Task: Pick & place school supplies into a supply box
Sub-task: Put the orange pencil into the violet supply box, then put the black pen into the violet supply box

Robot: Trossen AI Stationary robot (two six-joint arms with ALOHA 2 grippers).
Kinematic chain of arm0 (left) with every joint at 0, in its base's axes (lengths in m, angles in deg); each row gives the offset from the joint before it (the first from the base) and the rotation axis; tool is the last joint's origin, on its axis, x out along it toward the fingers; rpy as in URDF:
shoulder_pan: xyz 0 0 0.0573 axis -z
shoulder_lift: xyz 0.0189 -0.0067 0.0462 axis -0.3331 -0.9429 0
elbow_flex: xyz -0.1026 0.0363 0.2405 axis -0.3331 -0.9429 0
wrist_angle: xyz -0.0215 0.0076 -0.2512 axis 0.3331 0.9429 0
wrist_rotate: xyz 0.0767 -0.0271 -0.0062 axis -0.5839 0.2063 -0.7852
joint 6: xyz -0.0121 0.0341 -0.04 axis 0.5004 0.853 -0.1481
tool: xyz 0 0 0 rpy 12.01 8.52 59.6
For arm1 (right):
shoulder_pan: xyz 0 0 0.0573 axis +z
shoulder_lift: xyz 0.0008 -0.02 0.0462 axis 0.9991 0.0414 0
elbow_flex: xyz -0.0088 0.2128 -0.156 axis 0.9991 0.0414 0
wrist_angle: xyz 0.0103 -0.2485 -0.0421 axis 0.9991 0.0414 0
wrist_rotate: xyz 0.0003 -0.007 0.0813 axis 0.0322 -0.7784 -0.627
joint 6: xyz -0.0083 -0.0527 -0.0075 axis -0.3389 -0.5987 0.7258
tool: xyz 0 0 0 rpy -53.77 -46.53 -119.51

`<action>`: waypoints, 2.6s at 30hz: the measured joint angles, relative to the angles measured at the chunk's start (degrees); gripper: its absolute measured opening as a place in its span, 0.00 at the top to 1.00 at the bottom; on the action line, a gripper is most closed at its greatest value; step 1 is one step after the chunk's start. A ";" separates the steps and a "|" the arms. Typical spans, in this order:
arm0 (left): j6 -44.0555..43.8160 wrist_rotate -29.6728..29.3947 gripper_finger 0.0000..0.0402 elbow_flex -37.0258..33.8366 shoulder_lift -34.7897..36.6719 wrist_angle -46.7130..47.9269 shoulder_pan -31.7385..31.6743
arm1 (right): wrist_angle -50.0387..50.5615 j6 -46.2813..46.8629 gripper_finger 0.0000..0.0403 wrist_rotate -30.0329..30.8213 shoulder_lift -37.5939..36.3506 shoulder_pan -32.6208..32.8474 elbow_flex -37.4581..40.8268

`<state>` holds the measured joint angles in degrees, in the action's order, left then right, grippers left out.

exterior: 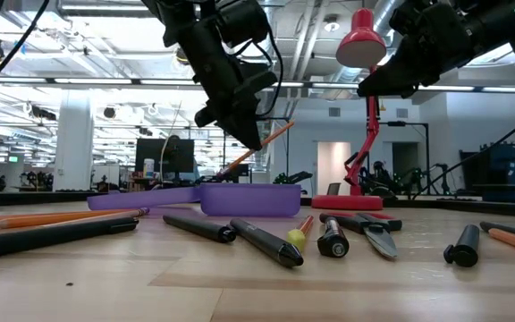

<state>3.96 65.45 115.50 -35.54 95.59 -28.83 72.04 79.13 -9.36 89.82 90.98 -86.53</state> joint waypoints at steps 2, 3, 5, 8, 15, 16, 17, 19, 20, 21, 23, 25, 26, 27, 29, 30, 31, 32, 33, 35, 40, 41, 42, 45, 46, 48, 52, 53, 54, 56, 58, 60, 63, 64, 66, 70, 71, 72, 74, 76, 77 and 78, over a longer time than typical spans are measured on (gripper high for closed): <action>-0.64 0.55 1.00 -0.02 -0.25 0.18 -0.02 | 0.00 0.06 0.74 0.00 0.00 0.00 0.00; -0.90 0.77 1.00 0.00 -0.69 -0.04 -0.04 | 0.00 0.36 0.74 0.00 0.00 0.00 0.00; -1.25 1.08 1.00 -0.14 -1.23 0.81 -0.08 | 0.00 0.45 0.74 0.00 0.00 0.00 0.00; -1.33 0.25 1.00 -0.07 -2.12 0.54 -0.02 | 0.00 1.04 0.74 0.01 0.00 0.38 0.00; -2.47 0.20 0.99 -0.09 -3.69 0.98 0.01 | -0.05 1.01 0.74 0.03 0.00 1.78 0.00; -2.70 0.19 0.99 -0.04 -4.03 0.30 0.00 | -0.03 1.01 0.74 0.02 0.00 1.87 0.00; -2.95 0.09 0.99 -0.05 -4.17 0.86 -0.04 | -0.07 0.98 0.74 0.04 0.00 1.88 0.00; -3.58 -0.12 0.99 -0.12 -4.44 1.29 -0.06 | -0.02 0.98 0.74 0.04 0.00 1.88 0.00; -3.85 -0.14 0.99 -0.04 -4.77 0.48 -0.06 | -0.01 1.01 0.74 0.03 0.00 1.88 0.00; -4.02 -0.12 0.99 -0.04 -4.97 0.75 -0.06 | -0.06 0.98 0.74 0.04 0.00 1.88 0.00; -4.86 -0.12 0.99 -0.11 -4.97 1.77 -0.04 | -0.04 0.98 0.74 0.09 0.00 1.88 0.00; -6.08 -0.63 0.99 -0.11 -4.96 1.17 -0.04 | -0.06 0.99 0.74 0.13 0.00 1.88 0.00; -7.09 -1.17 0.99 -0.11 -4.96 1.25 -0.04 | -0.07 0.98 0.74 0.13 0.00 1.88 0.00; -8.14 -1.67 0.99 -0.11 -4.96 1.32 -0.06 | -0.07 0.98 0.74 0.13 0.00 1.88 0.00; -9.85 -2.00 0.99 -0.11 -4.94 1.79 -0.24 | -0.09 0.98 0.74 0.13 0.00 1.88 0.00; -10.25 -1.77 0.99 -0.11 -4.94 2.06 -0.33 | -0.08 0.98 0.74 0.13 0.00 1.88 0.00; -10.64 -1.56 0.99 -0.11 -4.94 2.45 -0.37 | -0.08 0.98 0.74 0.13 0.00 1.88 0.00; -11.17 -1.58 0.99 -0.11 -4.94 2.92 -0.38 | -0.08 0.98 0.74 0.13 0.00 1.88 0.00; -11.64 -1.80 0.99 -0.11 -4.94 3.25 -0.39 | -0.08 0.97 0.74 0.13 0.00 1.88 0.00; -11.99 -1.95 0.99 -0.11 -4.94 3.22 -0.37 | -0.09 0.93 0.74 0.13 0.00 1.88 0.00; -14.84 -1.23 0.99 -0.11 -4.92 3.23 -0.32 | -0.09 0.92 0.74 0.13 0.00 1.88 0.00; -15.50 -0.60 0.99 -0.11 -4.92 3.27 -0.34 | -0.09 0.92 0.74 0.13 0.00 1.88 0.00; -16.07 -0.17 0.99 -0.11 -4.92 3.36 -0.44 | -0.09 0.92 0.74 0.13 0.00 1.88 0.00; -17.90 0.25 0.99 -0.11 -4.92 3.93 -0.54 | -0.09 0.92 0.74 0.13 0.00 1.88 0.00; -18.20 0.26 0.99 -0.11 -4.91 4.02 -0.54 | -0.09 0.93 0.74 0.13 0.00 1.88 0.00; -18.95 0.32 0.98 -0.11 -4.90 4.04 -0.54 | -0.09 0.93 0.74 0.12 0.00 1.88 0.00; -19.50 0.34 0.96 -0.11 -4.87 4.02 -0.54 | -0.09 0.96 0.74 0.12 0.00 1.88 0.00; -19.49 0.32 0.96 -0.11 -4.87 4.02 -0.54 | -0.09 1.03 0.74 0.12 0.00 1.88 0.00; -19.50 0.34 0.95 -0.11 -4.87 4.02 -0.54 | -0.09 1.07 0.74 0.11 0.00 1.88 0.00; -19.50 0.32 0.94 -0.11 -4.87 4.02 -0.54 | -0.09 1.07 0.74 0.11 0.00 1.88 0.00; -19.33 0.30 0.92 -0.11 -4.87 3.97 -0.54 | -0.09 1.07 0.74 0.11 0.00 1.88 0.00; -19.22 0.30 0.91 -0.11 -4.87 3.93 -0.54 | -0.09 1.05 0.74 0.11 0.00 1.88 0.00; -18.85 0.30 0.90 -0.11 -4.86 3.93 -0.54 | -0.11 1.05 0.74 0.11 0.00 1.88 0.00; -18.81 0.30 0.89 -0.11 -4.85 3.93 -0.54 | -0.11 1.05 0.74 0.11 0.00 1.88 0.00; -18.80 0.30 0.89 -0.10 -4.85 3.93 -0.54 | -0.11 1.04 0.74 0.11 0.00 1.88 0.00; -18.00 0.30 0.89 -0.09 -4.85 3.91 -0.54 | -0.11 1.03 0.74 0.11 0.00 1.88 0.00; -16.88 0.28 0.89 -0.09 -4.85 3.82 -0.54 | -0.11 1.03 0.74 0.11 0.00 1.88 0.00; -15.54 0.16 0.89 -0.09 -4.85 3.59 -0.52 | -0.11 1.03 0.74 0.11 0.00 1.88 0.00; -12.88 -0.06 0.89 -0.09 -4.85 3.15 -0.23 | -0.11 1.01 0.74 0.11 0.00 1.88 0.00; -9.42 -0.05 0.89 0.03 -4.85 2.12 0.36 | -0.11 0.98 0.74 0.11 0.00 1.88 0.00; -7.53 -0.13 0.89 0.43 -4.85 2.18 0.74 | -0.11 0.92 0.74 0.11 0.00 1.88 0.00; -5.45 -0.50 0.89 0.98 -4.85 2.24 1.20 | -0.09 0.90 0.74 0.11 0.00 1.88 0.00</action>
<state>-1.48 64.95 116.48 -40.39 97.84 -27.63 71.95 80.03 -9.25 89.82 92.86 -86.53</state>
